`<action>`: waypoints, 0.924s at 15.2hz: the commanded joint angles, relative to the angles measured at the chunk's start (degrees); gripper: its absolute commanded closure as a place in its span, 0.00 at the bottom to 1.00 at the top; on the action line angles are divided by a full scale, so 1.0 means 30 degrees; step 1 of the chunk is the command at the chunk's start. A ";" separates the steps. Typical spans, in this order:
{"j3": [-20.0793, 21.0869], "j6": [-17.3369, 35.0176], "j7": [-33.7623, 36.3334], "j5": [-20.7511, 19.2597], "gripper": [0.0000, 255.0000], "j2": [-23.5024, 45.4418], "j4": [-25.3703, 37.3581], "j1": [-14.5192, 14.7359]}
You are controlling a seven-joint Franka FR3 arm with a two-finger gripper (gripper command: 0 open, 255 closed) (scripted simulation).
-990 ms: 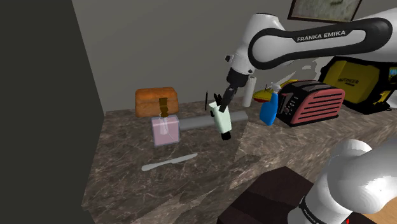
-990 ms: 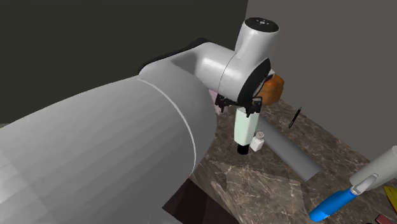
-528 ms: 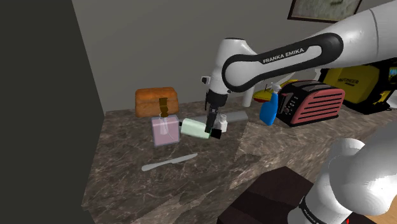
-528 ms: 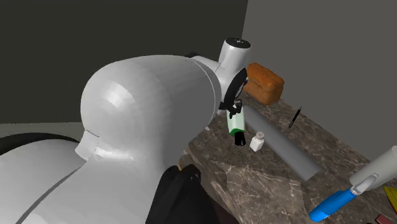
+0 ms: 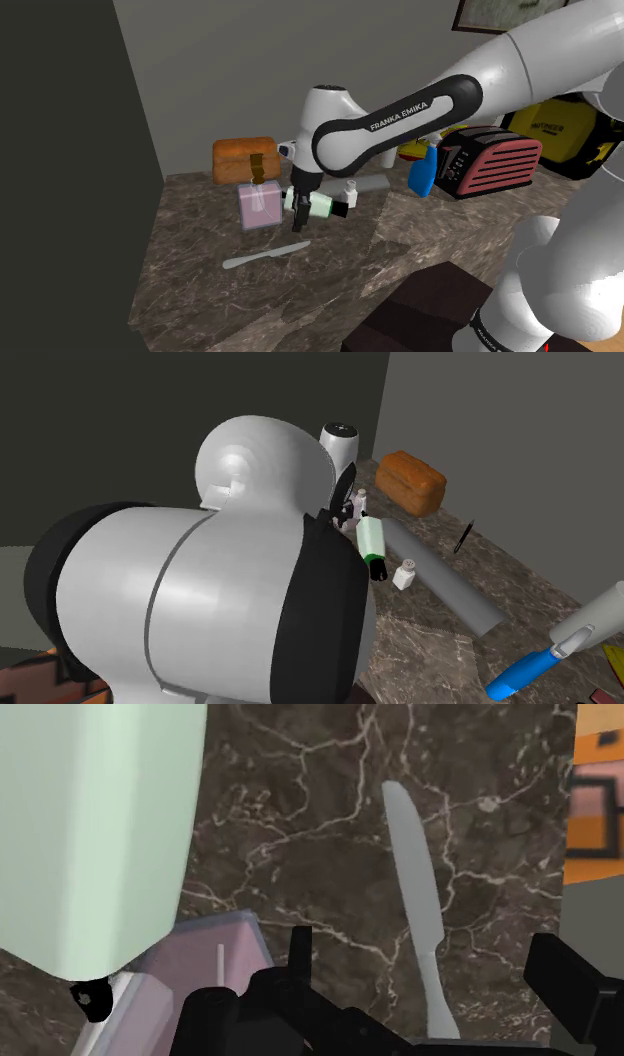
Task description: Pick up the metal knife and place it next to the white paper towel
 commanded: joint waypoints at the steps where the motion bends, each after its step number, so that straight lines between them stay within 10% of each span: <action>1: 0.0370 0.0817 -0.0561 -0.0049 0.00 0.1079 0.0480 0.0406; 14: 0.1213 0.4070 -0.1541 -0.0568 0.00 0.4840 0.1379 0.1323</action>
